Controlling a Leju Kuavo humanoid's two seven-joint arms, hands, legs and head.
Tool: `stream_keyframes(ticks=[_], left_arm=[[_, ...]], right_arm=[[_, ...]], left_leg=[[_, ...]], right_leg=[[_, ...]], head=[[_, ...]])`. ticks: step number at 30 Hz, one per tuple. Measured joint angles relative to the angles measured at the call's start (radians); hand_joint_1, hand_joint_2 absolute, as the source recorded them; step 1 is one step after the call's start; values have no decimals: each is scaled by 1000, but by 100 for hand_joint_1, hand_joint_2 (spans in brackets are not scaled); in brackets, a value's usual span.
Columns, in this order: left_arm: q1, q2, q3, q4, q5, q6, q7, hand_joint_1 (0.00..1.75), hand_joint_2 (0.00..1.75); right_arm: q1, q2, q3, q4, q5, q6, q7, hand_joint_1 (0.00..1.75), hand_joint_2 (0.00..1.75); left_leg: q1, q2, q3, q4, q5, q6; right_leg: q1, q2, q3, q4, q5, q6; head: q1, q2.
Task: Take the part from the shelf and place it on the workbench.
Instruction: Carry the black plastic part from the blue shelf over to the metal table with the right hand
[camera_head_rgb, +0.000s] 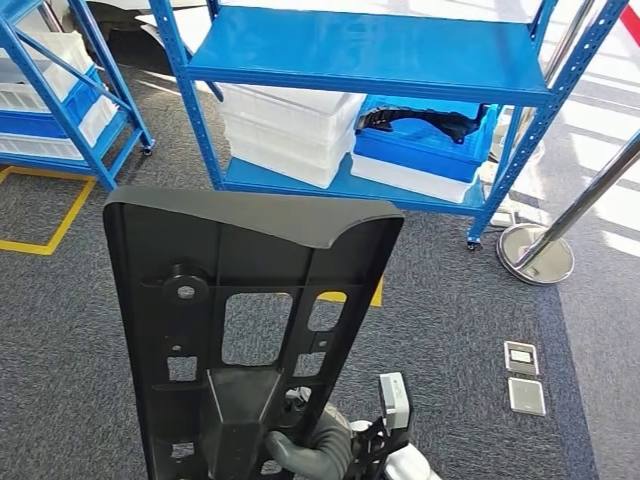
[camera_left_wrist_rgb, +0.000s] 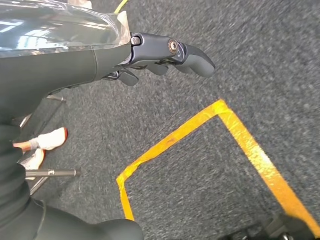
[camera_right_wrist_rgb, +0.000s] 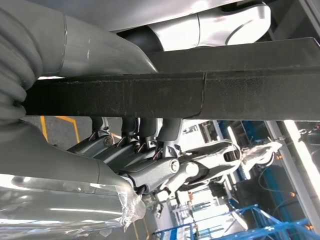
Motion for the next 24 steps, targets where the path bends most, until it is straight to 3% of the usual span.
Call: stream_keyframes(ticks=[2,3,6,8,11,12,13,15,17,19,21,22,24], left_arm=[[-2,0,0,0,0,0,-3,0,175],[-4,-1,0,0,0,0,-4,0,175],[-4,-2,0,0,-1,0,-6,0,175],[-1,-2,0,0,0,0,-6,0,175],[-2,-2,0,0,0,0,-8,0,175],[-1,-2,0,0,0,0,-9,0,175],[0,-2,0,0,0,0,-9,0,175],[2,-2,0,0,0,0,-9,0,175],[1,-5,0,0,0,0,-10,0,175],[1,-7,0,0,0,1,-10,0,175],[3,-7,0,0,-1,1,-10,0,175],[4,-7,0,0,-1,1,-10,0,175],[4,-6,0,0,-1,1,-9,0,175]], right_arm=[[0,0,0,0,6,-1,-3,175,175],[0,0,0,0,7,-2,-4,175,175],[-1,0,1,-1,9,-3,-5,175,175],[-2,0,1,-1,10,-3,-5,175,175],[-1,-2,1,-1,10,-4,-5,175,175],[0,-2,1,-1,10,-4,-5,175,175],[0,-2,1,-1,11,-4,-5,175,175],[0,-3,1,-1,12,-5,-6,175,175],[-1,-3,1,-2,14,-6,-7,175,175],[0,-4,1,-3,16,-6,-8,175,175],[-1,-4,2,-4,17,-6,-9,175,175],[-1,-3,2,-5,18,-7,-9,175,175],[1,-3,3,-6,20,-7,-12,175,175]], left_leg=[[-3,30,43,-88,27,2],[-5,39,47,-106,26,8],[-4,24,37,-112,32,33],[-1,13,28,-114,43,50],[-3,-8,9,-114,59,65],[-5,-16,3,-114,64,66],[-6,-24,-2,-114,69,66],[-8,-44,-9,-114,78,63],[-7,-63,-16,-114,88,57],[0,-81,-25,-116,100,45],[3,-96,-32,-121,110,32],[1,-90,-37,-118,103,27],[-3,-59,-60,-61,51,20]], right_leg=[[5,-7,-17,21,-5,9],[8,-12,-23,29,-5,13],[9,-23,-31,41,-8,24],[5,-4,-46,82,-49,36],[-2,14,-102,251,-154,46],[-3,15,-111,290,-167,45],[-4,16,-105,295,-163,42],[-2,33,-39,193,-109,30],[-1,81,30,64,-64,15],[2,105,49,19,-55,9],[2,83,49,5,-44,8],[-1,71,49,-4,-37,5],[-7,43,42,-18,-23,-1]], head=[[-2,0],[-3,0],[-3,0],[-2,0],[-2,0],[-2,0],[-2,0],[-2,0],[-4,0],[-3,0],[-2,0],[-4,0],[-8,0]])
